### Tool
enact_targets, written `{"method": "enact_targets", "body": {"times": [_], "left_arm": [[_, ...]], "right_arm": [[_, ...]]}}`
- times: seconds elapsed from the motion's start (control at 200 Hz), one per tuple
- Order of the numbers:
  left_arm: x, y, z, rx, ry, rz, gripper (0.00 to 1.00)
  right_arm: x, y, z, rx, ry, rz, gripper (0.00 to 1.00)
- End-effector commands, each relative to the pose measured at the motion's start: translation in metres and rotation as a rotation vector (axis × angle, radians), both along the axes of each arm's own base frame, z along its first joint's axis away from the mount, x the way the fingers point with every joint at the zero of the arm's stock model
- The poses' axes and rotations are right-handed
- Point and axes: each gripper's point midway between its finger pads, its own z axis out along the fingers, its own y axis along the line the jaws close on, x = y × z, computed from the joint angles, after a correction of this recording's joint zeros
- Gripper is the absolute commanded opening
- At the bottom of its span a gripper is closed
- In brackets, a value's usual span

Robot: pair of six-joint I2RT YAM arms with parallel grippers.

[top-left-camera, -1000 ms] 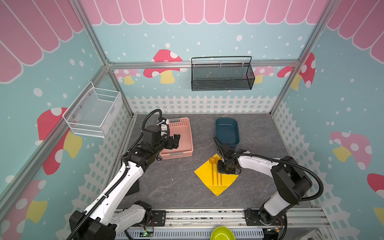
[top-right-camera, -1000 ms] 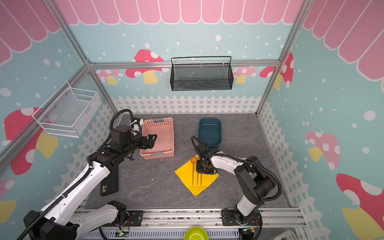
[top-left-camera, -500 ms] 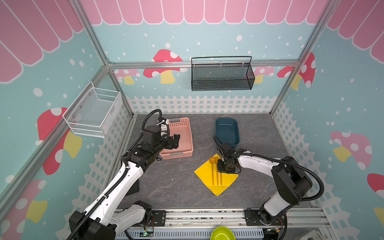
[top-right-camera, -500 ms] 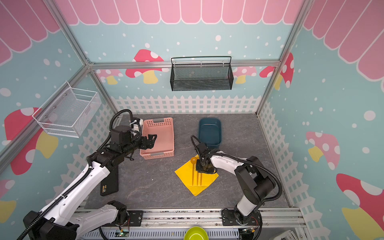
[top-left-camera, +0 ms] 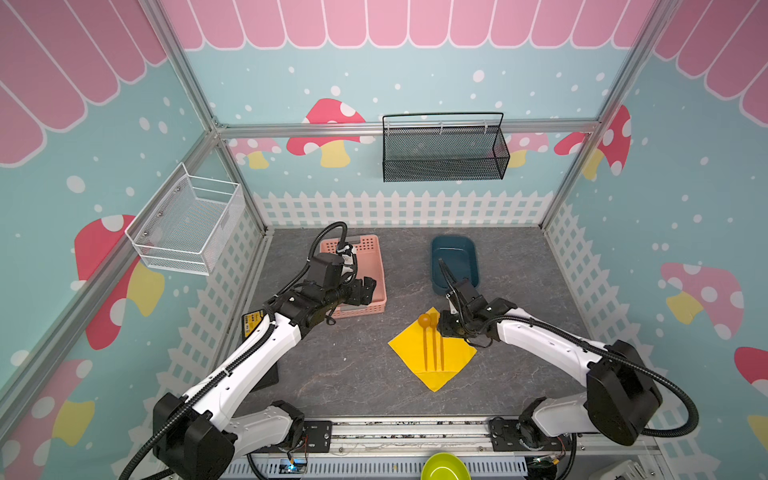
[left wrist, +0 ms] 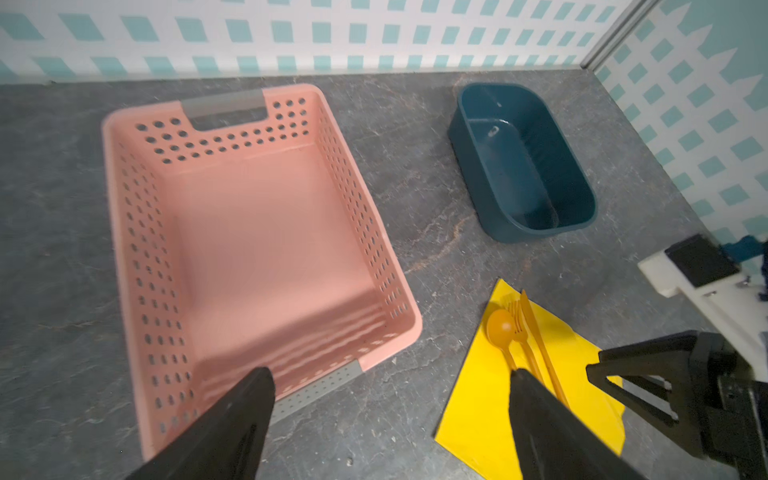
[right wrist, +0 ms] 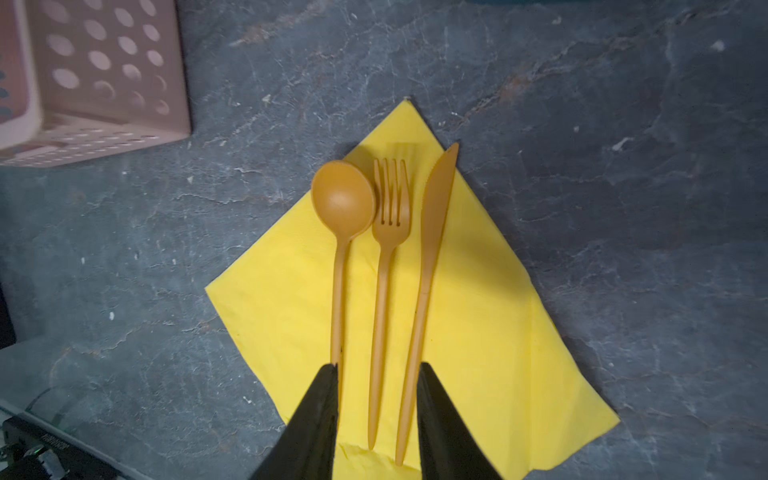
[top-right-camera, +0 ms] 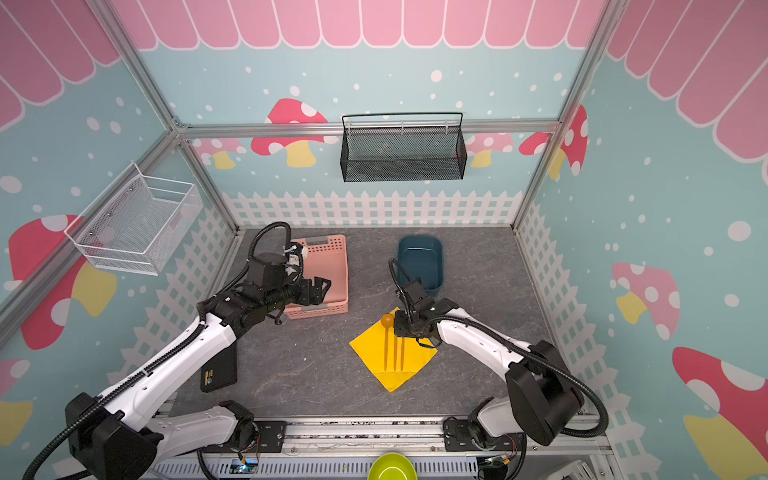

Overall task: Place the utensils on the paper napkin and roll it up
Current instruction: 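Open the right gripper to release the knife and raise it, then move the right gripper to the near napkin corner while the left gripper approaches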

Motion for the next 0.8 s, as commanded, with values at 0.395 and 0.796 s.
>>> {"method": "enact_targets", "body": {"times": [0.395,0.796], "left_arm": [[-0.058,-0.096,-0.071,-0.151,0.309,-0.174,0.5],[-0.08,-0.12,-0.108,-0.154,0.392,-0.21,0.26]], "right_arm": [[-0.081,0.014,-0.006,0.225,0.041,0.152,0.25],[-0.149,0.009,-0.047,0.26,0.191,0.184,0.17]]}}
